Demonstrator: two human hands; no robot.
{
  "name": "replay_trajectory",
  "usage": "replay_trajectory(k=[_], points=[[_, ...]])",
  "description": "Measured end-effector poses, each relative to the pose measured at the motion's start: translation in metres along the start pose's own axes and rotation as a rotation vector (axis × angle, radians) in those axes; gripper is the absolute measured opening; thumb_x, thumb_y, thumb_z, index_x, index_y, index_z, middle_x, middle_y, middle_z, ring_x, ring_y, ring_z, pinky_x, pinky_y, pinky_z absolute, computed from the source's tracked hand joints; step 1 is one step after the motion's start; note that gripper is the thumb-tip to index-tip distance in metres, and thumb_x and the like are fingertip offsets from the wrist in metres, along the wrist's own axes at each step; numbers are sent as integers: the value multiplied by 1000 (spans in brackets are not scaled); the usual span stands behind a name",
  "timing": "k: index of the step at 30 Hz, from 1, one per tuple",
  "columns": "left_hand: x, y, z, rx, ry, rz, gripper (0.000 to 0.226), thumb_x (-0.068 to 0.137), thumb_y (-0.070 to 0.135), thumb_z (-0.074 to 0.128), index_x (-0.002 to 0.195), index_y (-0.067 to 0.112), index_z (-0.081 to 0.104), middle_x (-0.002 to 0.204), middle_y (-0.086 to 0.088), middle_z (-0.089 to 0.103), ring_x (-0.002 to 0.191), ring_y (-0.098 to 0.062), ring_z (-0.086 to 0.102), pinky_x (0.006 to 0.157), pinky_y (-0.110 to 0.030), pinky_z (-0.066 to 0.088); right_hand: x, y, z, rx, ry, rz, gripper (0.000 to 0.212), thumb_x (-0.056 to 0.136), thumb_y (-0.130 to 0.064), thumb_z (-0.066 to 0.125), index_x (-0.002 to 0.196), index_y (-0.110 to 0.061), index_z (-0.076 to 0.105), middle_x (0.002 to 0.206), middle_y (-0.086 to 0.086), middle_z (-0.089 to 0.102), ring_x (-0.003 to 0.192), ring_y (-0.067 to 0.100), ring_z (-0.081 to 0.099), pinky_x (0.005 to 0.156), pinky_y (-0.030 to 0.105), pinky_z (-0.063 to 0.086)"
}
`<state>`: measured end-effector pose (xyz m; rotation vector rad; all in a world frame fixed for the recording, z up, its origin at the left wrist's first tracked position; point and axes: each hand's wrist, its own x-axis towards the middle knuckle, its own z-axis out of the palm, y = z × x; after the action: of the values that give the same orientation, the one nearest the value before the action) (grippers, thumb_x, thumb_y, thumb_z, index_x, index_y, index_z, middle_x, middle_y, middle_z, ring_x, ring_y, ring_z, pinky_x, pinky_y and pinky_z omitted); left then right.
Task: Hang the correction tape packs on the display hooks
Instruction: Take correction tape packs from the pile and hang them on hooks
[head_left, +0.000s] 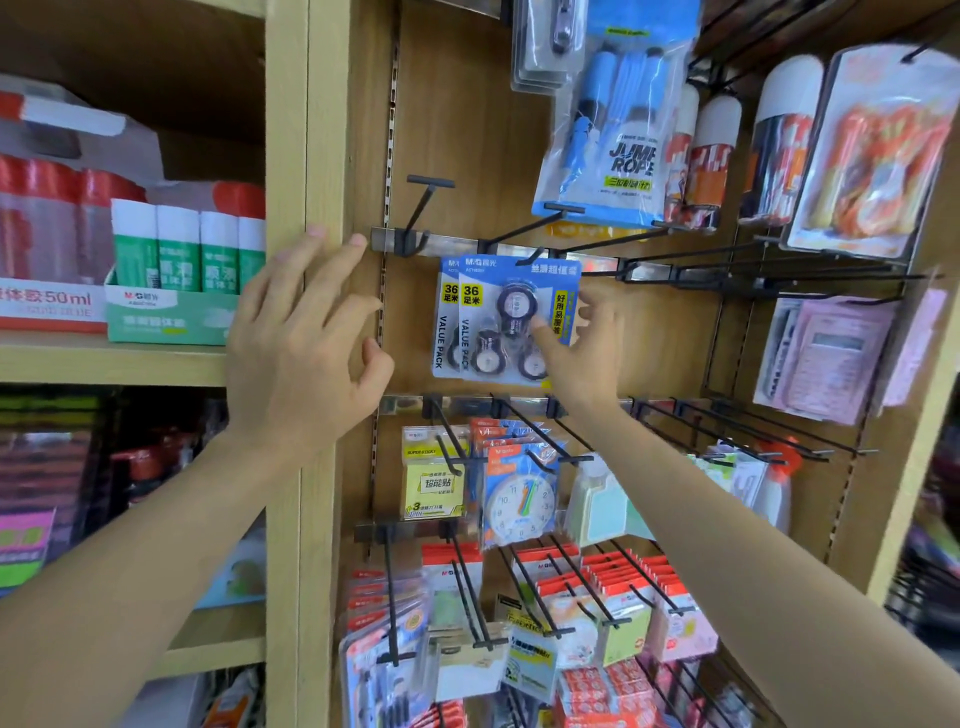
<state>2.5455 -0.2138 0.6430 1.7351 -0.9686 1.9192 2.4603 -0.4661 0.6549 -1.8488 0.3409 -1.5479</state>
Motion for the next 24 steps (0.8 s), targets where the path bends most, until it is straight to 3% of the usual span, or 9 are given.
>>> replay_trajectory(k=[3, 5, 7, 10, 13, 18, 24], points=[[-1, 0, 0, 5, -11, -4, 25, 87, 23, 56, 98, 8, 73, 144, -10, 58, 143, -33, 43, 113, -46, 34, -13, 8, 4, -222, -6, -256, 71, 82, -32, 76, 141, -15, 41, 127, 7, 47, 114, 22, 48, 91, 37, 46], [-2, 0, -1, 8, -7, -5, 24, 87, 23, 57, 98, 8, 73, 144, -10, 58, 142, -33, 43, 113, -46, 33, -18, 14, 4, -331, -43, -324, 98, 80, -35, 79, 155, -15, 20, 145, 12, 36, 127, 26, 43, 93, 37, 47], [-2, 1, -2, 7, -6, -7, 23, 86, 22, 58, 97, 8, 73, 144, -10, 58, 142, -33, 43, 112, -46, 33, -21, 15, 4, -419, -33, -369, 111, 79, -35, 80, 159, -16, 5, 155, 17, 25, 136, 33, 37, 96, 43, 48], [-1, 2, -3, -4, 3, -9, 22, 85, 22, 57, 95, 9, 73, 143, -9, 59, 141, -33, 44, 111, -45, 34, -26, 13, 7, -630, -10, -475, 104, 79, -35, 77, 159, -30, 11, 162, 18, 13, 143, 39, 28, 101, 49, 42], [-1, 2, -3, -11, -1, -9, 22, 86, 22, 57, 95, 10, 73, 143, -9, 59, 142, -32, 44, 113, -44, 33, -23, 18, 15, -819, -105, -538, 96, 78, -42, 76, 156, -35, 20, 166, 13, 8, 149, 43, 14, 110, 57, 32], [-2, 2, -2, -30, 12, -8, 20, 84, 21, 58, 92, 10, 73, 143, -8, 59, 142, -32, 44, 112, -46, 36, -4, 28, 34, -922, -294, -457, 102, 80, -62, 67, 157, -38, 6, 167, 10, 3, 149, 46, 8, 114, 60, 23], [-2, 0, -2, -23, 20, 2, 19, 84, 20, 58, 90, 11, 73, 142, -8, 59, 142, -31, 44, 112, -45, 36, 27, 24, 57, -958, -464, -370, 93, 86, -60, 58, 156, -42, -1, 167, 6, -3, 151, 39, 6, 115, 56, 25]])
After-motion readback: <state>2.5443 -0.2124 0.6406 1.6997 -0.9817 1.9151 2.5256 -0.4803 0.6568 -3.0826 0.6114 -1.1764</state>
